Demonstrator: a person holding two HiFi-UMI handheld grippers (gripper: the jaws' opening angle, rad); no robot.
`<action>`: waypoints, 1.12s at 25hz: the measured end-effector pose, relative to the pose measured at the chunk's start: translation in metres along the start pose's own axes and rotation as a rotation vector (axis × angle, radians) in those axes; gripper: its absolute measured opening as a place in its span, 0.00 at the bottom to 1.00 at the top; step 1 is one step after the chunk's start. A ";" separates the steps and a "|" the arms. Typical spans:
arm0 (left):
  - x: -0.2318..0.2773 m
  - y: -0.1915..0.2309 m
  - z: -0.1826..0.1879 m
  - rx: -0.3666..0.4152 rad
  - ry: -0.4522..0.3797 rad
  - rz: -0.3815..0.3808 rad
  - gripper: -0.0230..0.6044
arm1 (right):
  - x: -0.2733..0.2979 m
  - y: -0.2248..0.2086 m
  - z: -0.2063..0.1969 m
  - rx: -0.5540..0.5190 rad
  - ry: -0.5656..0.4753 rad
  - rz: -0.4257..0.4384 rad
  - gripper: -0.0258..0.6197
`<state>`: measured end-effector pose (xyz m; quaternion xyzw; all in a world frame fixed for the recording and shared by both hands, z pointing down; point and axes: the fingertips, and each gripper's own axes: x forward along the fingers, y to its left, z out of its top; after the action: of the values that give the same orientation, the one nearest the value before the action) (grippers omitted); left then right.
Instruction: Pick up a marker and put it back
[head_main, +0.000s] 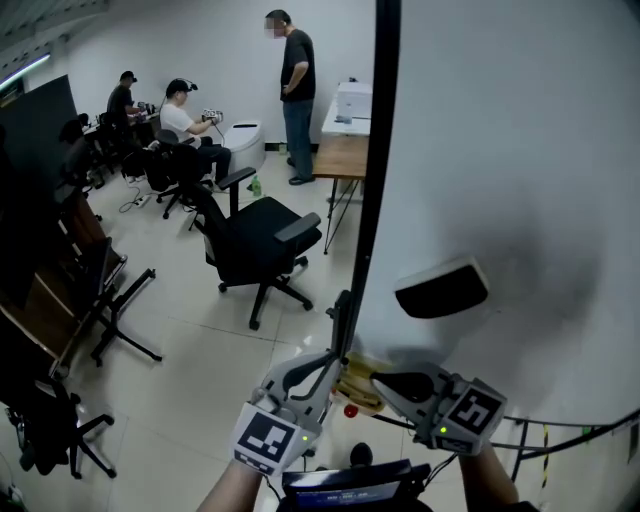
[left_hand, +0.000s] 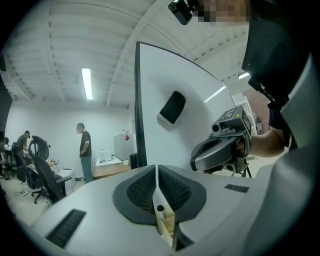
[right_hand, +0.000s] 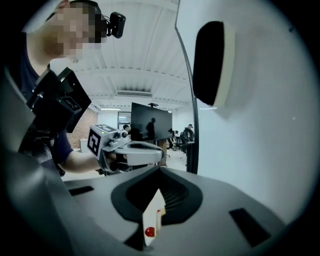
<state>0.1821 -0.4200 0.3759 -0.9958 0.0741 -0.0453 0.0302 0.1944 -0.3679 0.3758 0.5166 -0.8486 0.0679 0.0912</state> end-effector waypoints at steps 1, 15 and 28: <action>-0.007 -0.001 0.005 -0.014 -0.010 0.001 0.04 | -0.001 0.003 0.007 -0.009 -0.015 0.004 0.06; -0.066 -0.040 0.029 -0.070 -0.011 0.097 0.04 | -0.026 0.059 0.020 -0.091 -0.027 0.132 0.06; -0.062 -0.158 0.036 -0.045 0.034 0.232 0.04 | -0.136 0.076 -0.020 -0.075 -0.014 0.245 0.06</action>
<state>0.1470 -0.2530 0.3451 -0.9800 0.1904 -0.0565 0.0117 0.1899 -0.2117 0.3631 0.4056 -0.9080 0.0432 0.0953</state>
